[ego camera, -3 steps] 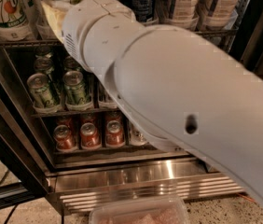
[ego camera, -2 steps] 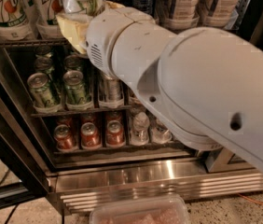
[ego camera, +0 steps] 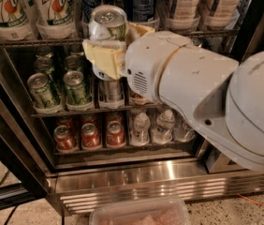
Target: Pick 7up can from top shelf of fridge
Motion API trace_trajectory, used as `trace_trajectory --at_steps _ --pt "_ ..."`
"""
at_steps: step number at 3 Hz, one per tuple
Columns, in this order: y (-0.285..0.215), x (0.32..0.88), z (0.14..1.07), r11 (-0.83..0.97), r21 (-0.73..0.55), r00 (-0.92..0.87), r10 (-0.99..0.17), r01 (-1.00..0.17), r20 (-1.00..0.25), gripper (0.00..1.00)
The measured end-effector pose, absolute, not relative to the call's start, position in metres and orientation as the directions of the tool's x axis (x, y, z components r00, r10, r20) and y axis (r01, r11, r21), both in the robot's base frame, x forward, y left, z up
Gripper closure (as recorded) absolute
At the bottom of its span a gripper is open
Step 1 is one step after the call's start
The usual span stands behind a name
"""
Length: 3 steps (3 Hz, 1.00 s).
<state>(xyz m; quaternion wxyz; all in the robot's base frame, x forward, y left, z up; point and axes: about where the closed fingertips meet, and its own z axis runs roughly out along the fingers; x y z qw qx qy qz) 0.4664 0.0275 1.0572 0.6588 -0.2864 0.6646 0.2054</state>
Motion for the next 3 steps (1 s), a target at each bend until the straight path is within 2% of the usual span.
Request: trace_trajectory --at_steps 1,3 --pt "0.028 0.466 1.058 0.752 -0.106 0.033 -0.111 -0.651 -0.993 1.00" --pt "0.047 0.455 1.041 0.669 -0.066 -0.044 -0.147 -0.740 -0.988 1.00"
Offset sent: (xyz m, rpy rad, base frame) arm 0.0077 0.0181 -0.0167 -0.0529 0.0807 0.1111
